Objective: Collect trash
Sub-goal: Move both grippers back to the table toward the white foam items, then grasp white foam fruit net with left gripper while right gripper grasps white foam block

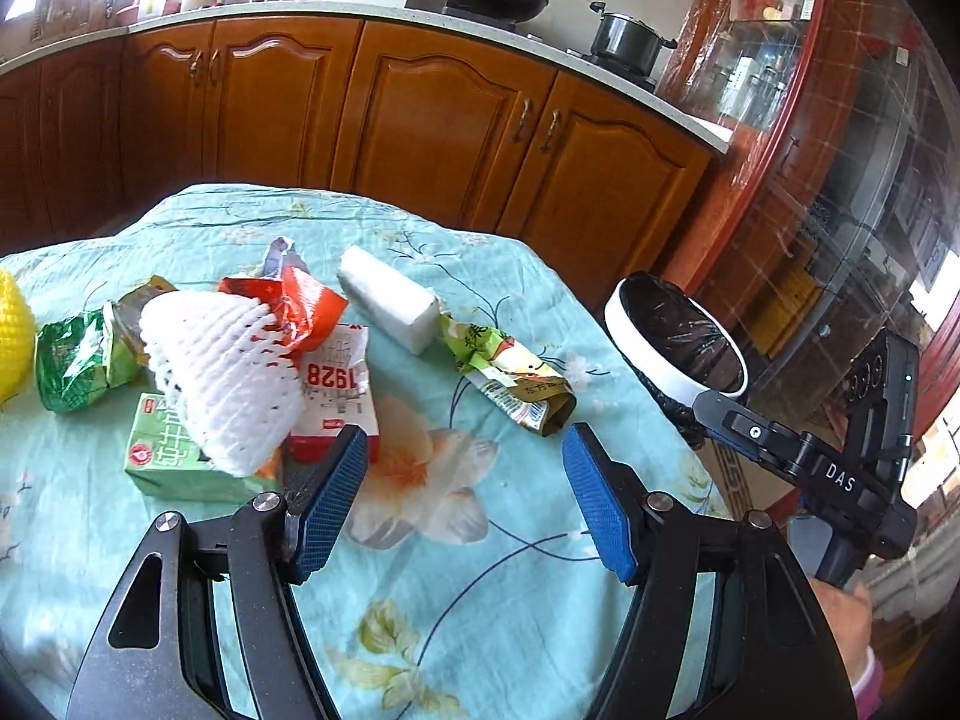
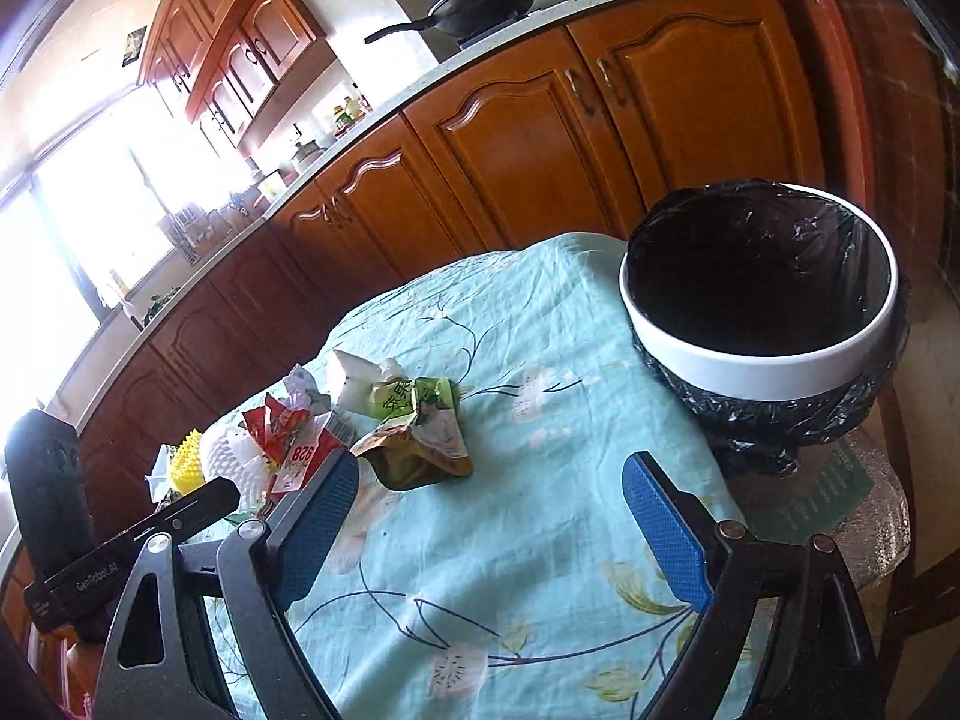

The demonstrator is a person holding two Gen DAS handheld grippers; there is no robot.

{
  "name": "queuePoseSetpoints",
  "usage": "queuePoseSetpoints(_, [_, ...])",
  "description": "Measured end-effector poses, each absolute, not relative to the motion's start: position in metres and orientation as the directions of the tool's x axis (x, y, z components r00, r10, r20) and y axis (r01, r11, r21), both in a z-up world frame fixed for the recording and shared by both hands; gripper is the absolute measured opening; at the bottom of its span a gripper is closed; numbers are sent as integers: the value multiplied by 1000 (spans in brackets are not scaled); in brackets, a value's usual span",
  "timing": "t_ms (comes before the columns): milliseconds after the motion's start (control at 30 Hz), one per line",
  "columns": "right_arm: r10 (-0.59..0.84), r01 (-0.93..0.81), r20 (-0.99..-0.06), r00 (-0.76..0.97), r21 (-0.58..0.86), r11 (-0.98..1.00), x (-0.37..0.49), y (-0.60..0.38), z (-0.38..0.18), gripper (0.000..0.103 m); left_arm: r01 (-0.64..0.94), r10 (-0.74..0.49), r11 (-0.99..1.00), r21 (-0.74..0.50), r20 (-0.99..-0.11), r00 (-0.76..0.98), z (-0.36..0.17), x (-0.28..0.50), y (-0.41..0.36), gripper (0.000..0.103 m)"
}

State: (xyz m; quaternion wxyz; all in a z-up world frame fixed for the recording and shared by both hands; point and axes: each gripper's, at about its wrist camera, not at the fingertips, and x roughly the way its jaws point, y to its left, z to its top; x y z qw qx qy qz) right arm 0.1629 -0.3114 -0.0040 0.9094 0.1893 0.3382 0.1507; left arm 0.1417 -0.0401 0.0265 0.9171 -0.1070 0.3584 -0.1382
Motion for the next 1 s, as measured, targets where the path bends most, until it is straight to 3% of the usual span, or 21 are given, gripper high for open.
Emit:
queuePoseSetpoints(833, [489,-321,-576,655,374,870,206,-233,14,90,-19,-208,948,-318,-664,718,17,163,30,68])
queuePoseSetpoints(1000, [496,-423,-607,621,274,864,226,-199,22,82,-35,-213,942,-333,-677,705,14,176,37,68])
